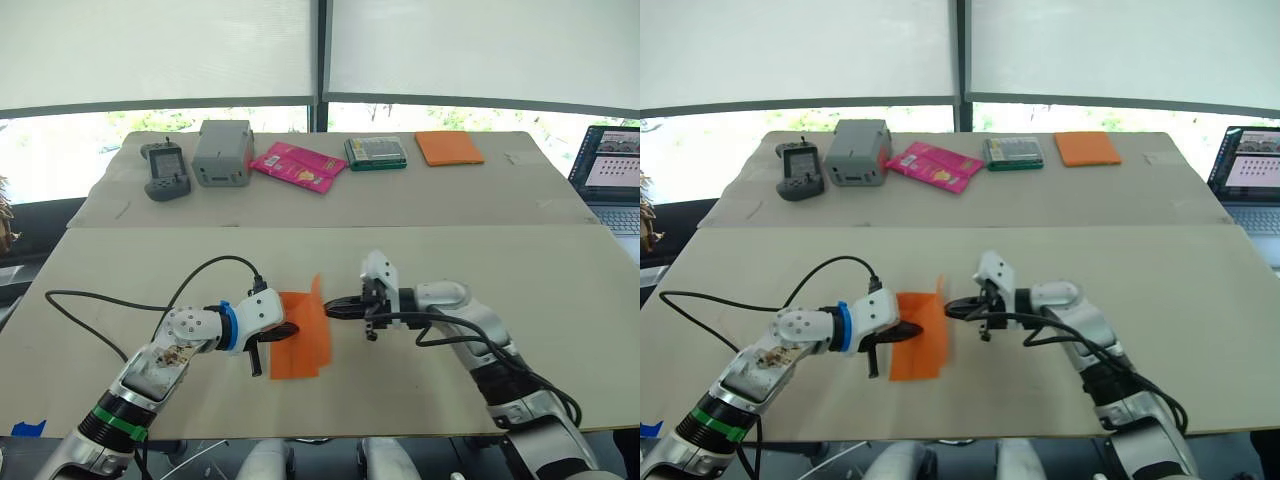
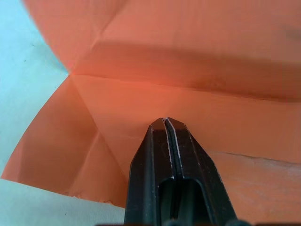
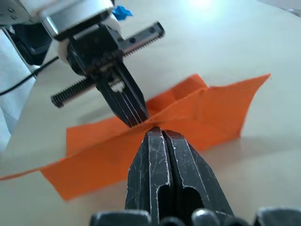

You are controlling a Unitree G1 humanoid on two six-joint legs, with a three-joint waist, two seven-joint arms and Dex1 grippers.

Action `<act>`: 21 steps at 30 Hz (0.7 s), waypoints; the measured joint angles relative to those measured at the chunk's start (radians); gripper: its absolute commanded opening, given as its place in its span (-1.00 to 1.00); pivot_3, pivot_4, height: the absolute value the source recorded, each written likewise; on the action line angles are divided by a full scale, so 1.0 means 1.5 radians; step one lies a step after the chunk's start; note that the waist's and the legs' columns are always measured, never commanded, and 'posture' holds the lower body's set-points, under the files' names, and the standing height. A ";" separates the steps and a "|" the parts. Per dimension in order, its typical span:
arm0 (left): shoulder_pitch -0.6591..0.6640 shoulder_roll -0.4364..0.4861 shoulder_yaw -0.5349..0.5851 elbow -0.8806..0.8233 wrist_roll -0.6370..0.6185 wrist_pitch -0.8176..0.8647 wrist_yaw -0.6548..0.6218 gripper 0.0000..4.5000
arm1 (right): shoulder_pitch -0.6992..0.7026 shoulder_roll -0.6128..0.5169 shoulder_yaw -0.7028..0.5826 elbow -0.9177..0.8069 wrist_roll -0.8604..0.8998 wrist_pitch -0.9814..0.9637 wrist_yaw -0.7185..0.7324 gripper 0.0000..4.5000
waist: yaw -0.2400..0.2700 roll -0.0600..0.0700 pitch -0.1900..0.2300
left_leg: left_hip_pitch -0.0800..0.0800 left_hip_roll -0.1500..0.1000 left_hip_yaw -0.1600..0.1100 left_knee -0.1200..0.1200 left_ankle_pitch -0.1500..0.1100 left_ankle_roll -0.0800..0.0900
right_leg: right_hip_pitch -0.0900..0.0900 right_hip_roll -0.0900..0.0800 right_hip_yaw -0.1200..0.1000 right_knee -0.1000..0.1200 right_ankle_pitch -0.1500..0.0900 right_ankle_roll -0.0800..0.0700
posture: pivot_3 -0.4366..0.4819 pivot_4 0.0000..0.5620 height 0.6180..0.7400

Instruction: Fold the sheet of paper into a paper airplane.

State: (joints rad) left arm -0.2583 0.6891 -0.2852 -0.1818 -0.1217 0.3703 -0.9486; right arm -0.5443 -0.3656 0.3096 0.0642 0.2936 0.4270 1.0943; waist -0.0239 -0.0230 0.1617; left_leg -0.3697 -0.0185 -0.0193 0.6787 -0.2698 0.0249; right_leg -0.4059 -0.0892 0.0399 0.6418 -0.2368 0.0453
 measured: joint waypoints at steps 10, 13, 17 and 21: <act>0.068 0.074 0.102 -0.006 -0.021 -0.011 -0.006 -1.00 | -0.049 0.038 0.085 0.057 -0.078 0.014 -0.020 -0.97 | -0.011 0.000 0.000 | 0.000 0.000 0.000 -0.002 0.000 0.000 | -0.002 0.000 0.000 0.001 0.000 -0.001 | -0.05 -0.47 1.00; 0.073 0.074 0.136 -0.001 -0.043 0.017 -0.002 -1.00 | -0.050 0.047 0.111 0.070 -0.097 0.033 -0.021 -0.97 | -0.012 0.000 0.000 | -0.004 0.000 0.000 -0.001 0.000 -0.001 | -0.006 0.000 0.000 0.002 0.000 -0.001 | -0.05 -0.47 1.00; 0.069 0.068 0.186 0.002 -0.077 0.058 0.003 -1.00 | -0.071 0.057 0.124 0.077 -0.113 0.040 -0.024 -0.97 | -0.012 0.000 0.000 | -0.010 0.000 0.000 0.000 0.001 -0.002 | -0.013 -0.001 -0.001 0.004 0.000 -0.001 | -0.05 -0.47 1.00; 0.059 0.054 0.209 -0.003 -0.123 0.095 0.003 -1.00 | -0.082 0.066 0.131 0.082 -0.135 0.040 -0.036 -0.97 | -0.012 0.000 0.000 | -0.010 -0.001 0.000 0.000 0.001 -0.002 | -0.012 -0.001 -0.001 0.004 0.000 -0.001 | -0.05 -0.47 1.00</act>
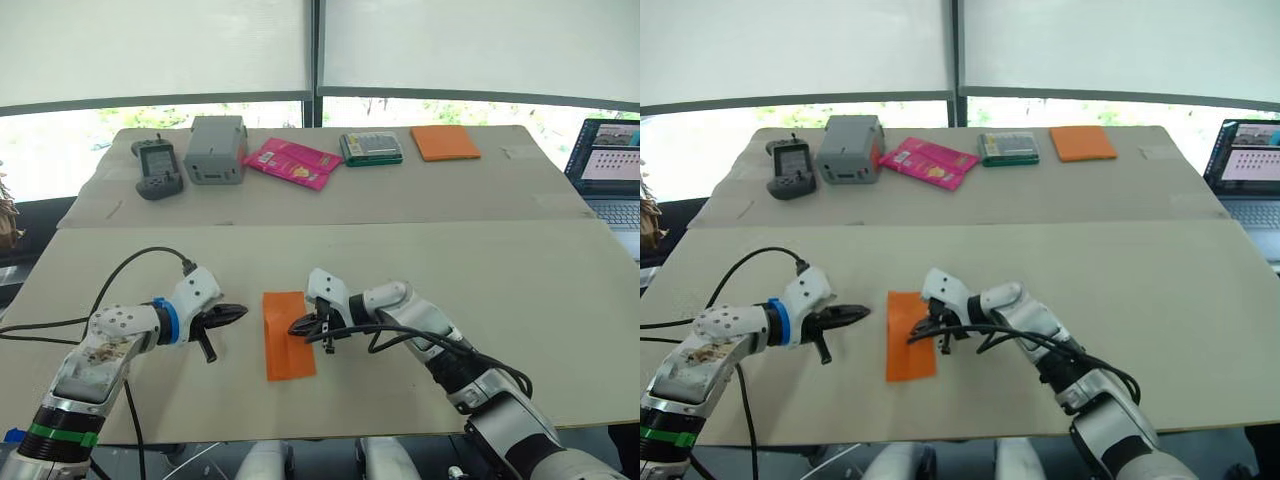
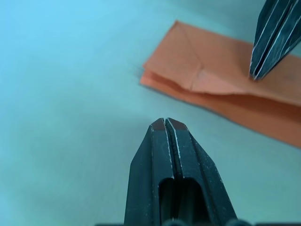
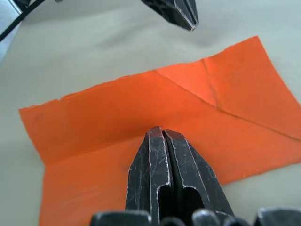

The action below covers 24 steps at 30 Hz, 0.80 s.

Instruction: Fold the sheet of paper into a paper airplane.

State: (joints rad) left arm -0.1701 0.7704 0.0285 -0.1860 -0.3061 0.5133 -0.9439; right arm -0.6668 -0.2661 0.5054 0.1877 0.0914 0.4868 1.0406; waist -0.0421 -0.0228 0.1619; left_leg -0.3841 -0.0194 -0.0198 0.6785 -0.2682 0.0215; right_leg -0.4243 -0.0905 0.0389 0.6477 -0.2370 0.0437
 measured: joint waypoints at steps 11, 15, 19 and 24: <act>-0.037 -0.040 0.002 -0.006 -0.068 0.128 0.040 -1.00 | -0.001 -0.015 0.023 -0.042 -0.027 0.027 -0.027 -0.97 | 0.004 0.000 0.000 | 0.001 -0.001 -0.001 0.000 0.000 0.000 | 0.001 0.000 0.000 0.000 0.000 0.000 | -0.05 -0.47 1.00; -0.060 -0.061 0.010 0.000 -0.100 0.188 0.062 -1.00 | 0.011 -0.024 0.026 -0.075 -0.039 0.039 -0.039 -0.97 | 0.008 0.000 0.000 | 0.001 -0.001 -0.001 0.001 0.000 0.000 | 0.001 -0.001 0.000 0.000 0.000 0.000 | -0.05 -0.47 1.00; -0.067 -0.068 0.008 -0.016 -0.139 0.225 0.056 -1.00 | 0.025 -0.026 0.023 -0.109 -0.034 0.077 -0.036 -0.97 | 0.008 0.000 0.000 | 0.000 -0.001 -0.001 0.000 0.000 0.000 | 0.001 -0.001 0.000 0.000 0.000 0.000 | -0.05 -0.47 1.00; -0.084 -0.098 0.001 -0.027 -0.158 0.192 0.037 -1.00 | 0.032 -0.032 0.022 -0.112 -0.031 0.084 -0.032 -0.97 | 0.011 0.000 0.000 | 0.001 -0.001 -0.001 0.000 0.000 0.000 | 0.002 -0.001 0.000 -0.001 0.000 0.000 | -0.05 -0.47 1.00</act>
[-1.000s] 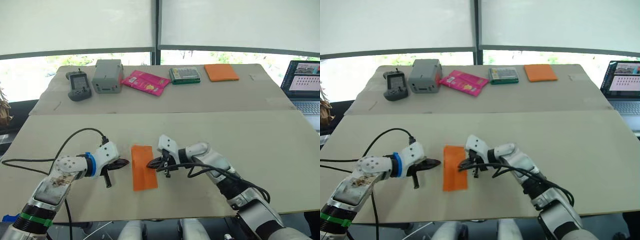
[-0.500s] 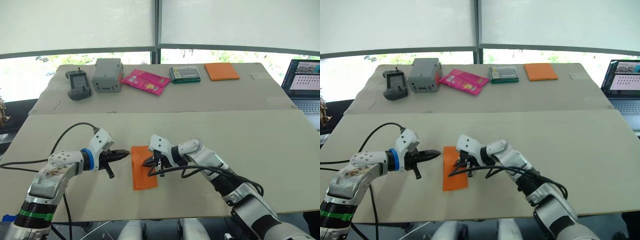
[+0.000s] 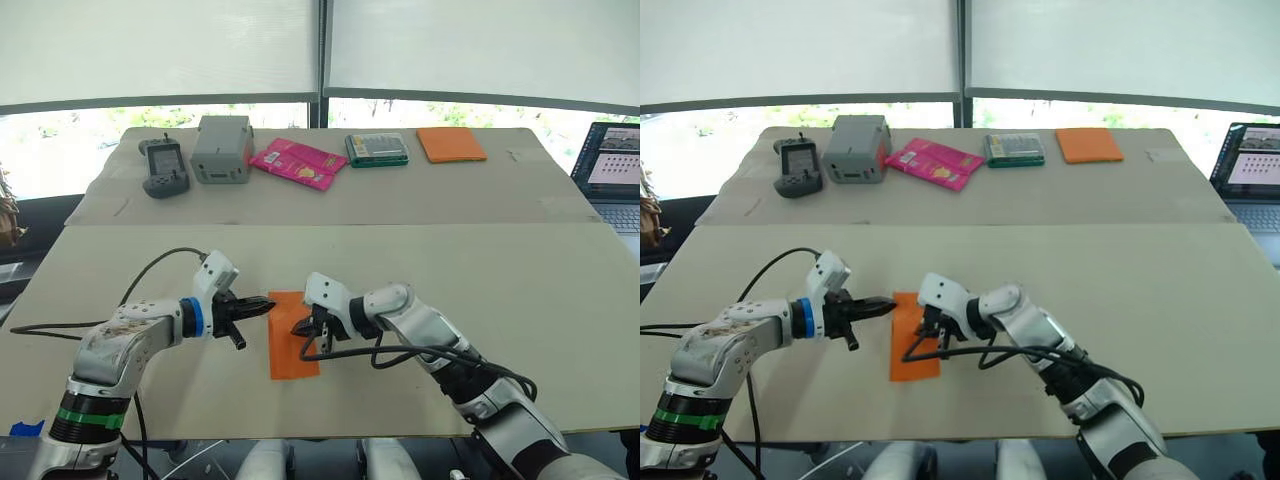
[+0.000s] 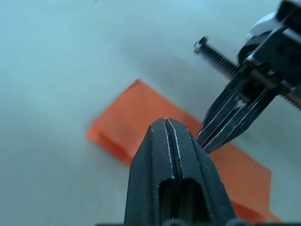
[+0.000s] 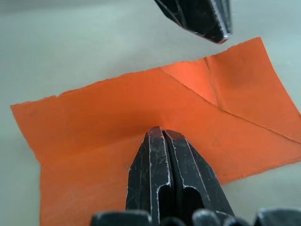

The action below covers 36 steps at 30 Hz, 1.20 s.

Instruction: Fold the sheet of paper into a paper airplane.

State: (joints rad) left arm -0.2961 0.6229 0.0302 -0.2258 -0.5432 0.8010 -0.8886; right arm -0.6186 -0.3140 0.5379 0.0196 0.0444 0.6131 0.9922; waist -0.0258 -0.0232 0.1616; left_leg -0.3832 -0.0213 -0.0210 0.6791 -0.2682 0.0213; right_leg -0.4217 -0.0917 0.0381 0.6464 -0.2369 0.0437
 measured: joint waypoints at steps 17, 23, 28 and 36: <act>-0.013 0.043 -0.173 0.006 0.132 -0.046 0.002 -1.00 | -0.014 -0.009 -0.028 0.057 0.012 -0.037 0.005 -0.97 | 0.009 0.000 -0.001 | 0.005 0.000 0.000 0.000 0.000 0.000 | 0.005 0.000 0.000 -0.001 0.000 0.000 | -0.05 -0.47 1.00; 0.009 0.049 -0.164 -0.013 0.133 -0.050 0.004 -1.00 | -0.051 0.005 -0.088 0.167 0.014 -0.092 -0.020 -0.97 | 0.006 0.000 -0.001 | 0.005 0.000 0.000 0.000 0.000 0.000 | 0.005 0.001 0.000 -0.001 0.000 0.000 | -0.05 -0.47 1.00; 0.020 0.051 -0.157 -0.024 0.133 -0.054 0.005 -1.00 | -0.096 0.030 -0.115 0.257 0.012 -0.128 -0.024 -0.97 | 0.003 0.000 -0.001 | 0.001 0.001 0.001 -0.001 0.000 0.000 | 0.000 0.001 0.001 0.000 0.000 0.000 | -0.05 -0.47 1.00; 0.023 0.053 -0.153 -0.024 0.134 -0.054 0.006 -1.00 | -0.125 0.072 -0.131 0.400 0.006 -0.274 0.002 -0.97 | -0.004 0.000 -0.001 | 0.002 0.001 0.001 -0.001 0.000 0.000 | 0.001 0.001 0.001 0.000 0.000 0.000 | -0.05 -0.47 1.00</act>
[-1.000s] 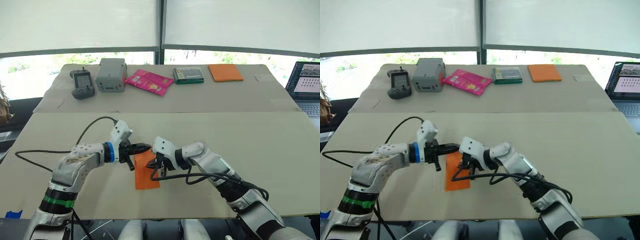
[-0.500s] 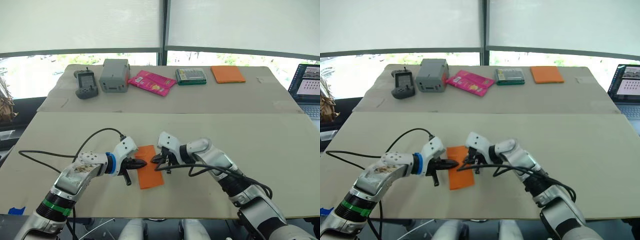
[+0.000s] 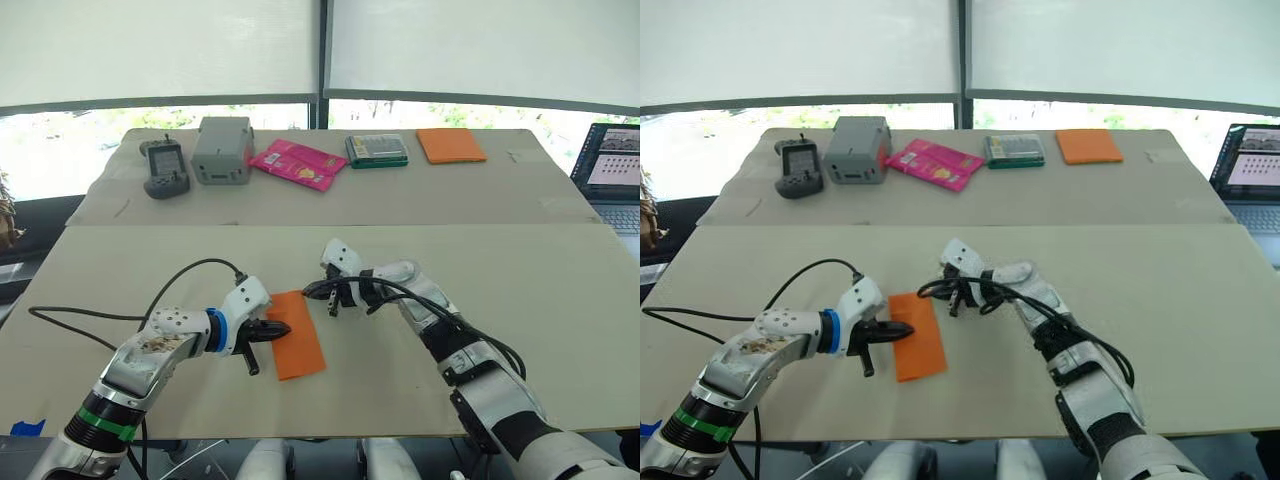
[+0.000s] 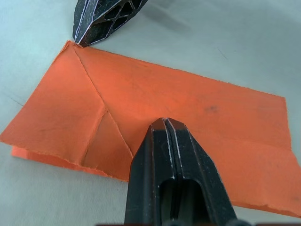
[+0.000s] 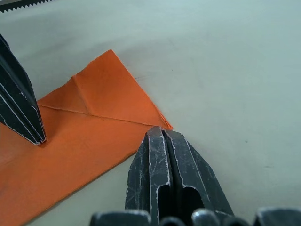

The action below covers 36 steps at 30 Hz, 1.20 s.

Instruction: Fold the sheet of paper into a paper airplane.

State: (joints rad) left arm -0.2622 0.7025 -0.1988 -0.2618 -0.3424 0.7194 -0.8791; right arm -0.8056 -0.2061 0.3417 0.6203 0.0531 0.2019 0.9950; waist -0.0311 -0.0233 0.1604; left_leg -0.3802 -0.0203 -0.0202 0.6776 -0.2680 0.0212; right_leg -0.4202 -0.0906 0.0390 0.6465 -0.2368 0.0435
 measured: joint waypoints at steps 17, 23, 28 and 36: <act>0.012 0.011 0.003 0.010 0.006 -0.045 -0.011 -1.00 | 0.005 0.035 -0.023 0.041 -0.001 -0.154 0.043 -0.97 | -0.008 0.000 0.000 | -0.001 0.000 0.000 0.000 0.000 0.000 | -0.001 0.000 0.000 0.000 0.000 0.000 | -0.05 -0.47 1.00; 0.022 0.022 0.012 0.019 0.006 -0.069 -0.021 -1.00 | 0.008 0.038 -0.005 0.073 -0.029 -0.174 0.053 -0.97 | -0.011 0.000 0.000 | 0.000 0.001 0.000 -0.001 0.000 0.000 | -0.002 0.000 0.000 0.000 0.000 0.000 | -0.05 -0.47 1.00; 0.019 0.022 0.012 0.024 0.006 -0.071 -0.022 -1.00 | 0.042 0.024 0.005 0.022 -0.030 -0.179 0.093 -0.97 | -0.010 0.000 0.000 | 0.000 0.001 0.000 -0.001 0.000 0.000 | -0.001 0.000 0.000 0.000 0.000 0.000 | -0.05 -0.47 1.00; 0.005 0.029 0.017 0.054 0.011 -0.088 -0.027 -1.00 | 0.119 -0.030 0.027 -0.126 -0.020 -0.137 0.149 -0.97 | -0.008 0.000 0.000 | 0.000 0.001 0.000 -0.001 0.000 0.000 | -0.001 0.000 0.000 0.000 0.000 0.000 | -0.05 -0.47 1.00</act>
State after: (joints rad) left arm -0.2546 0.7453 -0.1740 -0.1803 -0.3257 0.5869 -0.9191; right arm -0.6272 -0.2504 0.3820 0.4313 0.0234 -0.0034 1.2186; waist -0.0439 -0.0226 0.1607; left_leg -0.3804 -0.0194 -0.0206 0.6760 -0.2680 0.0208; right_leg -0.4217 -0.0901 0.0392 0.6471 -0.2368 0.0434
